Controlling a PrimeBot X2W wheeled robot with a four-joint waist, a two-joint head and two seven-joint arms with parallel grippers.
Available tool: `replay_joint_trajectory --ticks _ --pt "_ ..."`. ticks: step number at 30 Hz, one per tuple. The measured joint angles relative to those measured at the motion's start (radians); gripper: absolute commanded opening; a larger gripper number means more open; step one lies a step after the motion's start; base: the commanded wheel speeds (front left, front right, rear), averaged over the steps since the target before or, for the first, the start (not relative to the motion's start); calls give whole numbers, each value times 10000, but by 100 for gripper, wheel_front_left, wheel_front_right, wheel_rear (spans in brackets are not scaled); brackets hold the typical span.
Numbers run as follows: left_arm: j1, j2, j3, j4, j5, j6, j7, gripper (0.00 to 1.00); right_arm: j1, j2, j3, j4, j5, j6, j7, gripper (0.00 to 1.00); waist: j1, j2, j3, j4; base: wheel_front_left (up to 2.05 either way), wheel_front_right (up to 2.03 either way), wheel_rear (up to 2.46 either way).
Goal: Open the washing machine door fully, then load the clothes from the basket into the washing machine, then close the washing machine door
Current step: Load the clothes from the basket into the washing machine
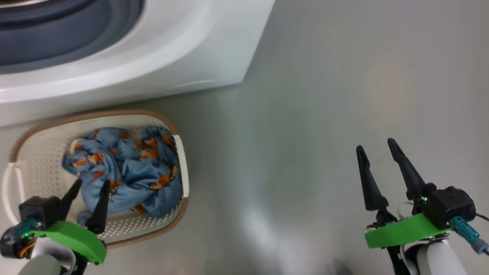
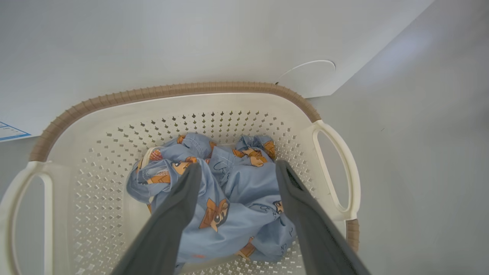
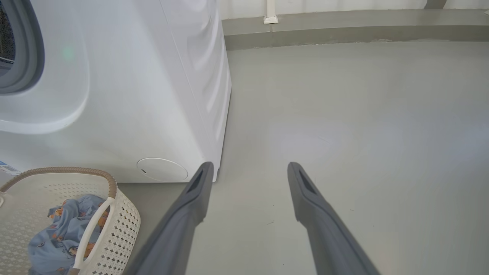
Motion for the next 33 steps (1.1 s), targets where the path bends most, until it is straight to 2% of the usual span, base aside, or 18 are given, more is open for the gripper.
replay_joint_trajectory --ticks 5,14,23,33 --pt "-686 474 -1478 890 -686 0 77 100 -260 -4 151 -132 100 0 0 100 0 0 624 -243 0 0 0" --pt "-1947 1302 -3012 1939 -1737 0 282 100 -545 -2 291 -332 506 0 -8 100 0 0 1640 -676 0 0 0" --pt "-2675 1900 -4094 2723 -2349 0 537 100 -558 2 516 -554 635 2 -71 100 0 0 2359 -1060 0 0 0" --pt "-3737 2387 -4771 3150 -2778 0 679 100 -728 10 817 -731 838 0 -71 100 0 0 3091 -1390 0 0 0"
